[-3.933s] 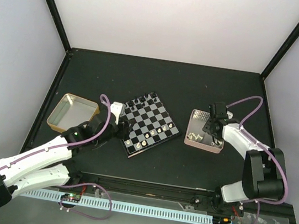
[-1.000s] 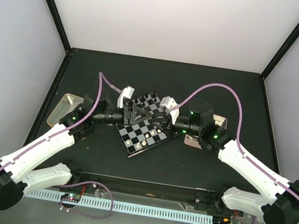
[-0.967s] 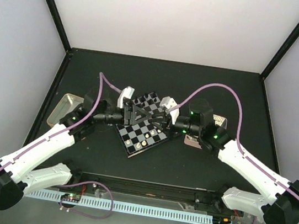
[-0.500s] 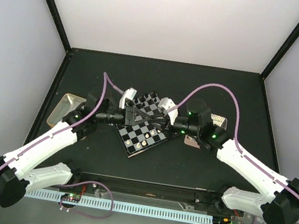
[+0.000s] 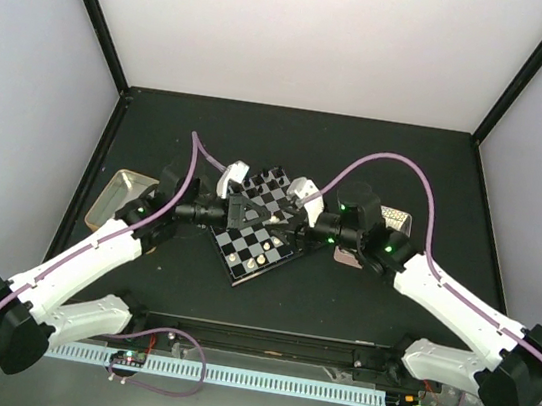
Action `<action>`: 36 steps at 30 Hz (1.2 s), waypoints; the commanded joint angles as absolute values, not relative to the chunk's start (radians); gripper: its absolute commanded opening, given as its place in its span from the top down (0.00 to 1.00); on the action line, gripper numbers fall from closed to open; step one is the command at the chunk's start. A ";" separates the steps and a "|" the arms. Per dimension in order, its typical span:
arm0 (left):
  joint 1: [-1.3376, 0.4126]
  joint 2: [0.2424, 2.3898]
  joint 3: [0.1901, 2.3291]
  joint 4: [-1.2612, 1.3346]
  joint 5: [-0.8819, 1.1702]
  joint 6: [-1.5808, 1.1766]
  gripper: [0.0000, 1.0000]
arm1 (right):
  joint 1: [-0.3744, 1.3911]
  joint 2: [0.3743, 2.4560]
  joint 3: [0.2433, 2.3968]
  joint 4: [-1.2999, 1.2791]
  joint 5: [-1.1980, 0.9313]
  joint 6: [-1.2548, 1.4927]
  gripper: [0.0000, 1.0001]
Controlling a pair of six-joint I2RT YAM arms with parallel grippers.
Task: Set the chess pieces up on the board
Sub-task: Place the chess piece on the chessboard.
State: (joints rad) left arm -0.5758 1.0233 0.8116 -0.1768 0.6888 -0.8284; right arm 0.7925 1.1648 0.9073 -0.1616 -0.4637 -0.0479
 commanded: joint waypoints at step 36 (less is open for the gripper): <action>-0.829 1.127 0.776 -0.362 0.120 -0.395 0.98 | 0.761 0.995 0.821 -0.318 0.456 0.589 0.29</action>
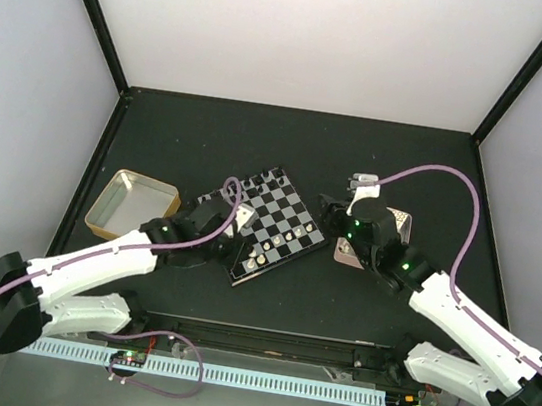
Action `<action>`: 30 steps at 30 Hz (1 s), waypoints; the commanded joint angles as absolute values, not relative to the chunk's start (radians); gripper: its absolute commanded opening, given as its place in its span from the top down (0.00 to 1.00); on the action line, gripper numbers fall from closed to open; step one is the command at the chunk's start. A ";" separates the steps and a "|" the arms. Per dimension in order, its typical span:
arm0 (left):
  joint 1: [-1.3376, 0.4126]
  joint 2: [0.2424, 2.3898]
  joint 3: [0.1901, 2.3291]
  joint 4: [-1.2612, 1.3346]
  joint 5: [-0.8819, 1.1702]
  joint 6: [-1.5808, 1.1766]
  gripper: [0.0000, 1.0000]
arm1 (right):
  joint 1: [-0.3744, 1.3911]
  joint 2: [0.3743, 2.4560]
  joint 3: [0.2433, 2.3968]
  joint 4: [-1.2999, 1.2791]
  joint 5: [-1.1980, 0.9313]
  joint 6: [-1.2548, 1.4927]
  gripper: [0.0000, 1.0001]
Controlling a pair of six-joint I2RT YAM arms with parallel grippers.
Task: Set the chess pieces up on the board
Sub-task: Place the chess piece on the chessboard.
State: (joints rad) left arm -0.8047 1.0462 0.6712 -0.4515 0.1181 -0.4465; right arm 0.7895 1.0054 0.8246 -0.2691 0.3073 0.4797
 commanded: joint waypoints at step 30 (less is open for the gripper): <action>-0.876 1.914 1.407 -0.610 0.095 -0.638 0.95 | 0.554 0.713 0.749 -0.561 0.437 0.717 0.28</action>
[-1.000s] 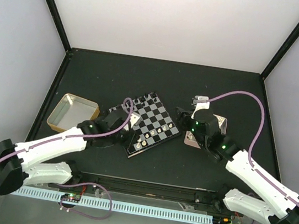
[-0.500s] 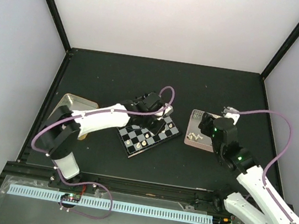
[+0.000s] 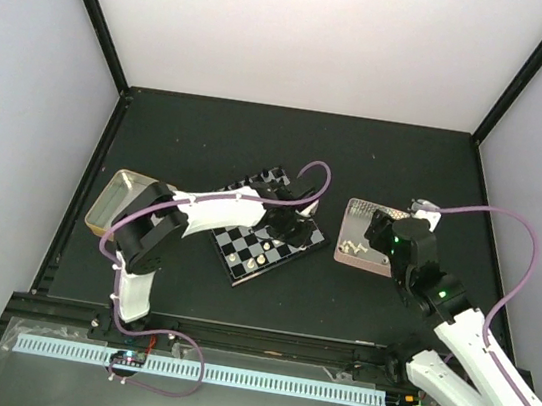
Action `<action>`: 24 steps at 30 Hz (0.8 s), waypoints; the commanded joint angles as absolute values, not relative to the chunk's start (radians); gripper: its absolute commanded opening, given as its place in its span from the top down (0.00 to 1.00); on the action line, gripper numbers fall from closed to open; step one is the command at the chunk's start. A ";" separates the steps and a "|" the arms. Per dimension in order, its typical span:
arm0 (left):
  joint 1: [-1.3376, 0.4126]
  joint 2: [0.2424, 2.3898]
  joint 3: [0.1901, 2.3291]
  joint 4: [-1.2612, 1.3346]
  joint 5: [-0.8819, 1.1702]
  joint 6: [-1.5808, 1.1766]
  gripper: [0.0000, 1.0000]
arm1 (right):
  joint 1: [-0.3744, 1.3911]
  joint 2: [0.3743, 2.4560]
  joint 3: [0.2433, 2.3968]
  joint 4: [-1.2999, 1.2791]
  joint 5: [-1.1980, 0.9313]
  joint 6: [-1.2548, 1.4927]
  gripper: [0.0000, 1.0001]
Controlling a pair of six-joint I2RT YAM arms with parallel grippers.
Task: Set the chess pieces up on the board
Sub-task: Place the chess piece on the chessboard.
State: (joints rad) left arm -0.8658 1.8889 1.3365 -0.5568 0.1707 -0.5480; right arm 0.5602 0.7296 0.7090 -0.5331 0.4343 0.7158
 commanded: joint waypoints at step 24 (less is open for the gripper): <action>-0.877 2.012 1.567 -0.741 0.072 -0.669 0.82 | 0.553 0.658 0.808 -0.620 0.428 0.714 0.27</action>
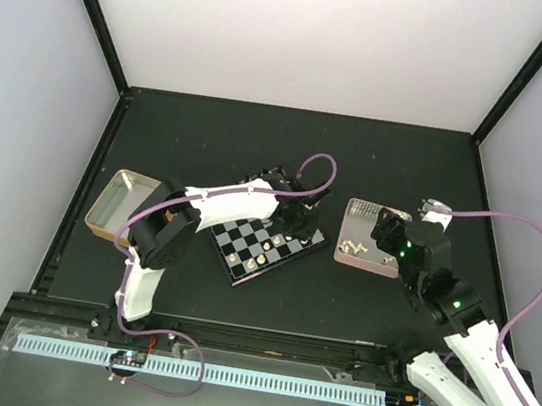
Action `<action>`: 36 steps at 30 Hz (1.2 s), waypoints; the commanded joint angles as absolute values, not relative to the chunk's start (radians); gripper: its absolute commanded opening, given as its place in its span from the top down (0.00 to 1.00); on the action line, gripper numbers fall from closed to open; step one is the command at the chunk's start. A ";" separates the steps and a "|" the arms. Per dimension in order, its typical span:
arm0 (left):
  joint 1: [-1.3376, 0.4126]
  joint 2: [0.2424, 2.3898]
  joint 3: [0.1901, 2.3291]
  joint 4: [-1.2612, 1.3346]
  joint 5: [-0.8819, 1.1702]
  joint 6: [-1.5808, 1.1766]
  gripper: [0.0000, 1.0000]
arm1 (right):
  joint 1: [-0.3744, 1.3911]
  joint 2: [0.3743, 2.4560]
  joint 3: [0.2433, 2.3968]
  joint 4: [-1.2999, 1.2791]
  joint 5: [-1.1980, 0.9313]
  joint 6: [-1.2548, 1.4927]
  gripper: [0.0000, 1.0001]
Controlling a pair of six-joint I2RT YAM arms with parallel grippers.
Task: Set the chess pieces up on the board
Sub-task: Place the chess piece on the chessboard, then pick up the chess piece from the storage box.
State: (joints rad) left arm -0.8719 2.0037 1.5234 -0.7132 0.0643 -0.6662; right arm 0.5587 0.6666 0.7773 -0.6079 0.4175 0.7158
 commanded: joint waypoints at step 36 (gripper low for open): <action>-0.766 1.254 0.984 -0.411 0.032 -0.483 0.62 | 0.229 1.527 0.904 -0.391 0.306 0.749 0.58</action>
State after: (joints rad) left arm -0.7799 1.3148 0.9901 -0.4725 0.0292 -0.5209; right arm 0.2394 1.4670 0.8337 -0.4351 0.2955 0.7101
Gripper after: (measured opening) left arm 0.381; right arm 0.441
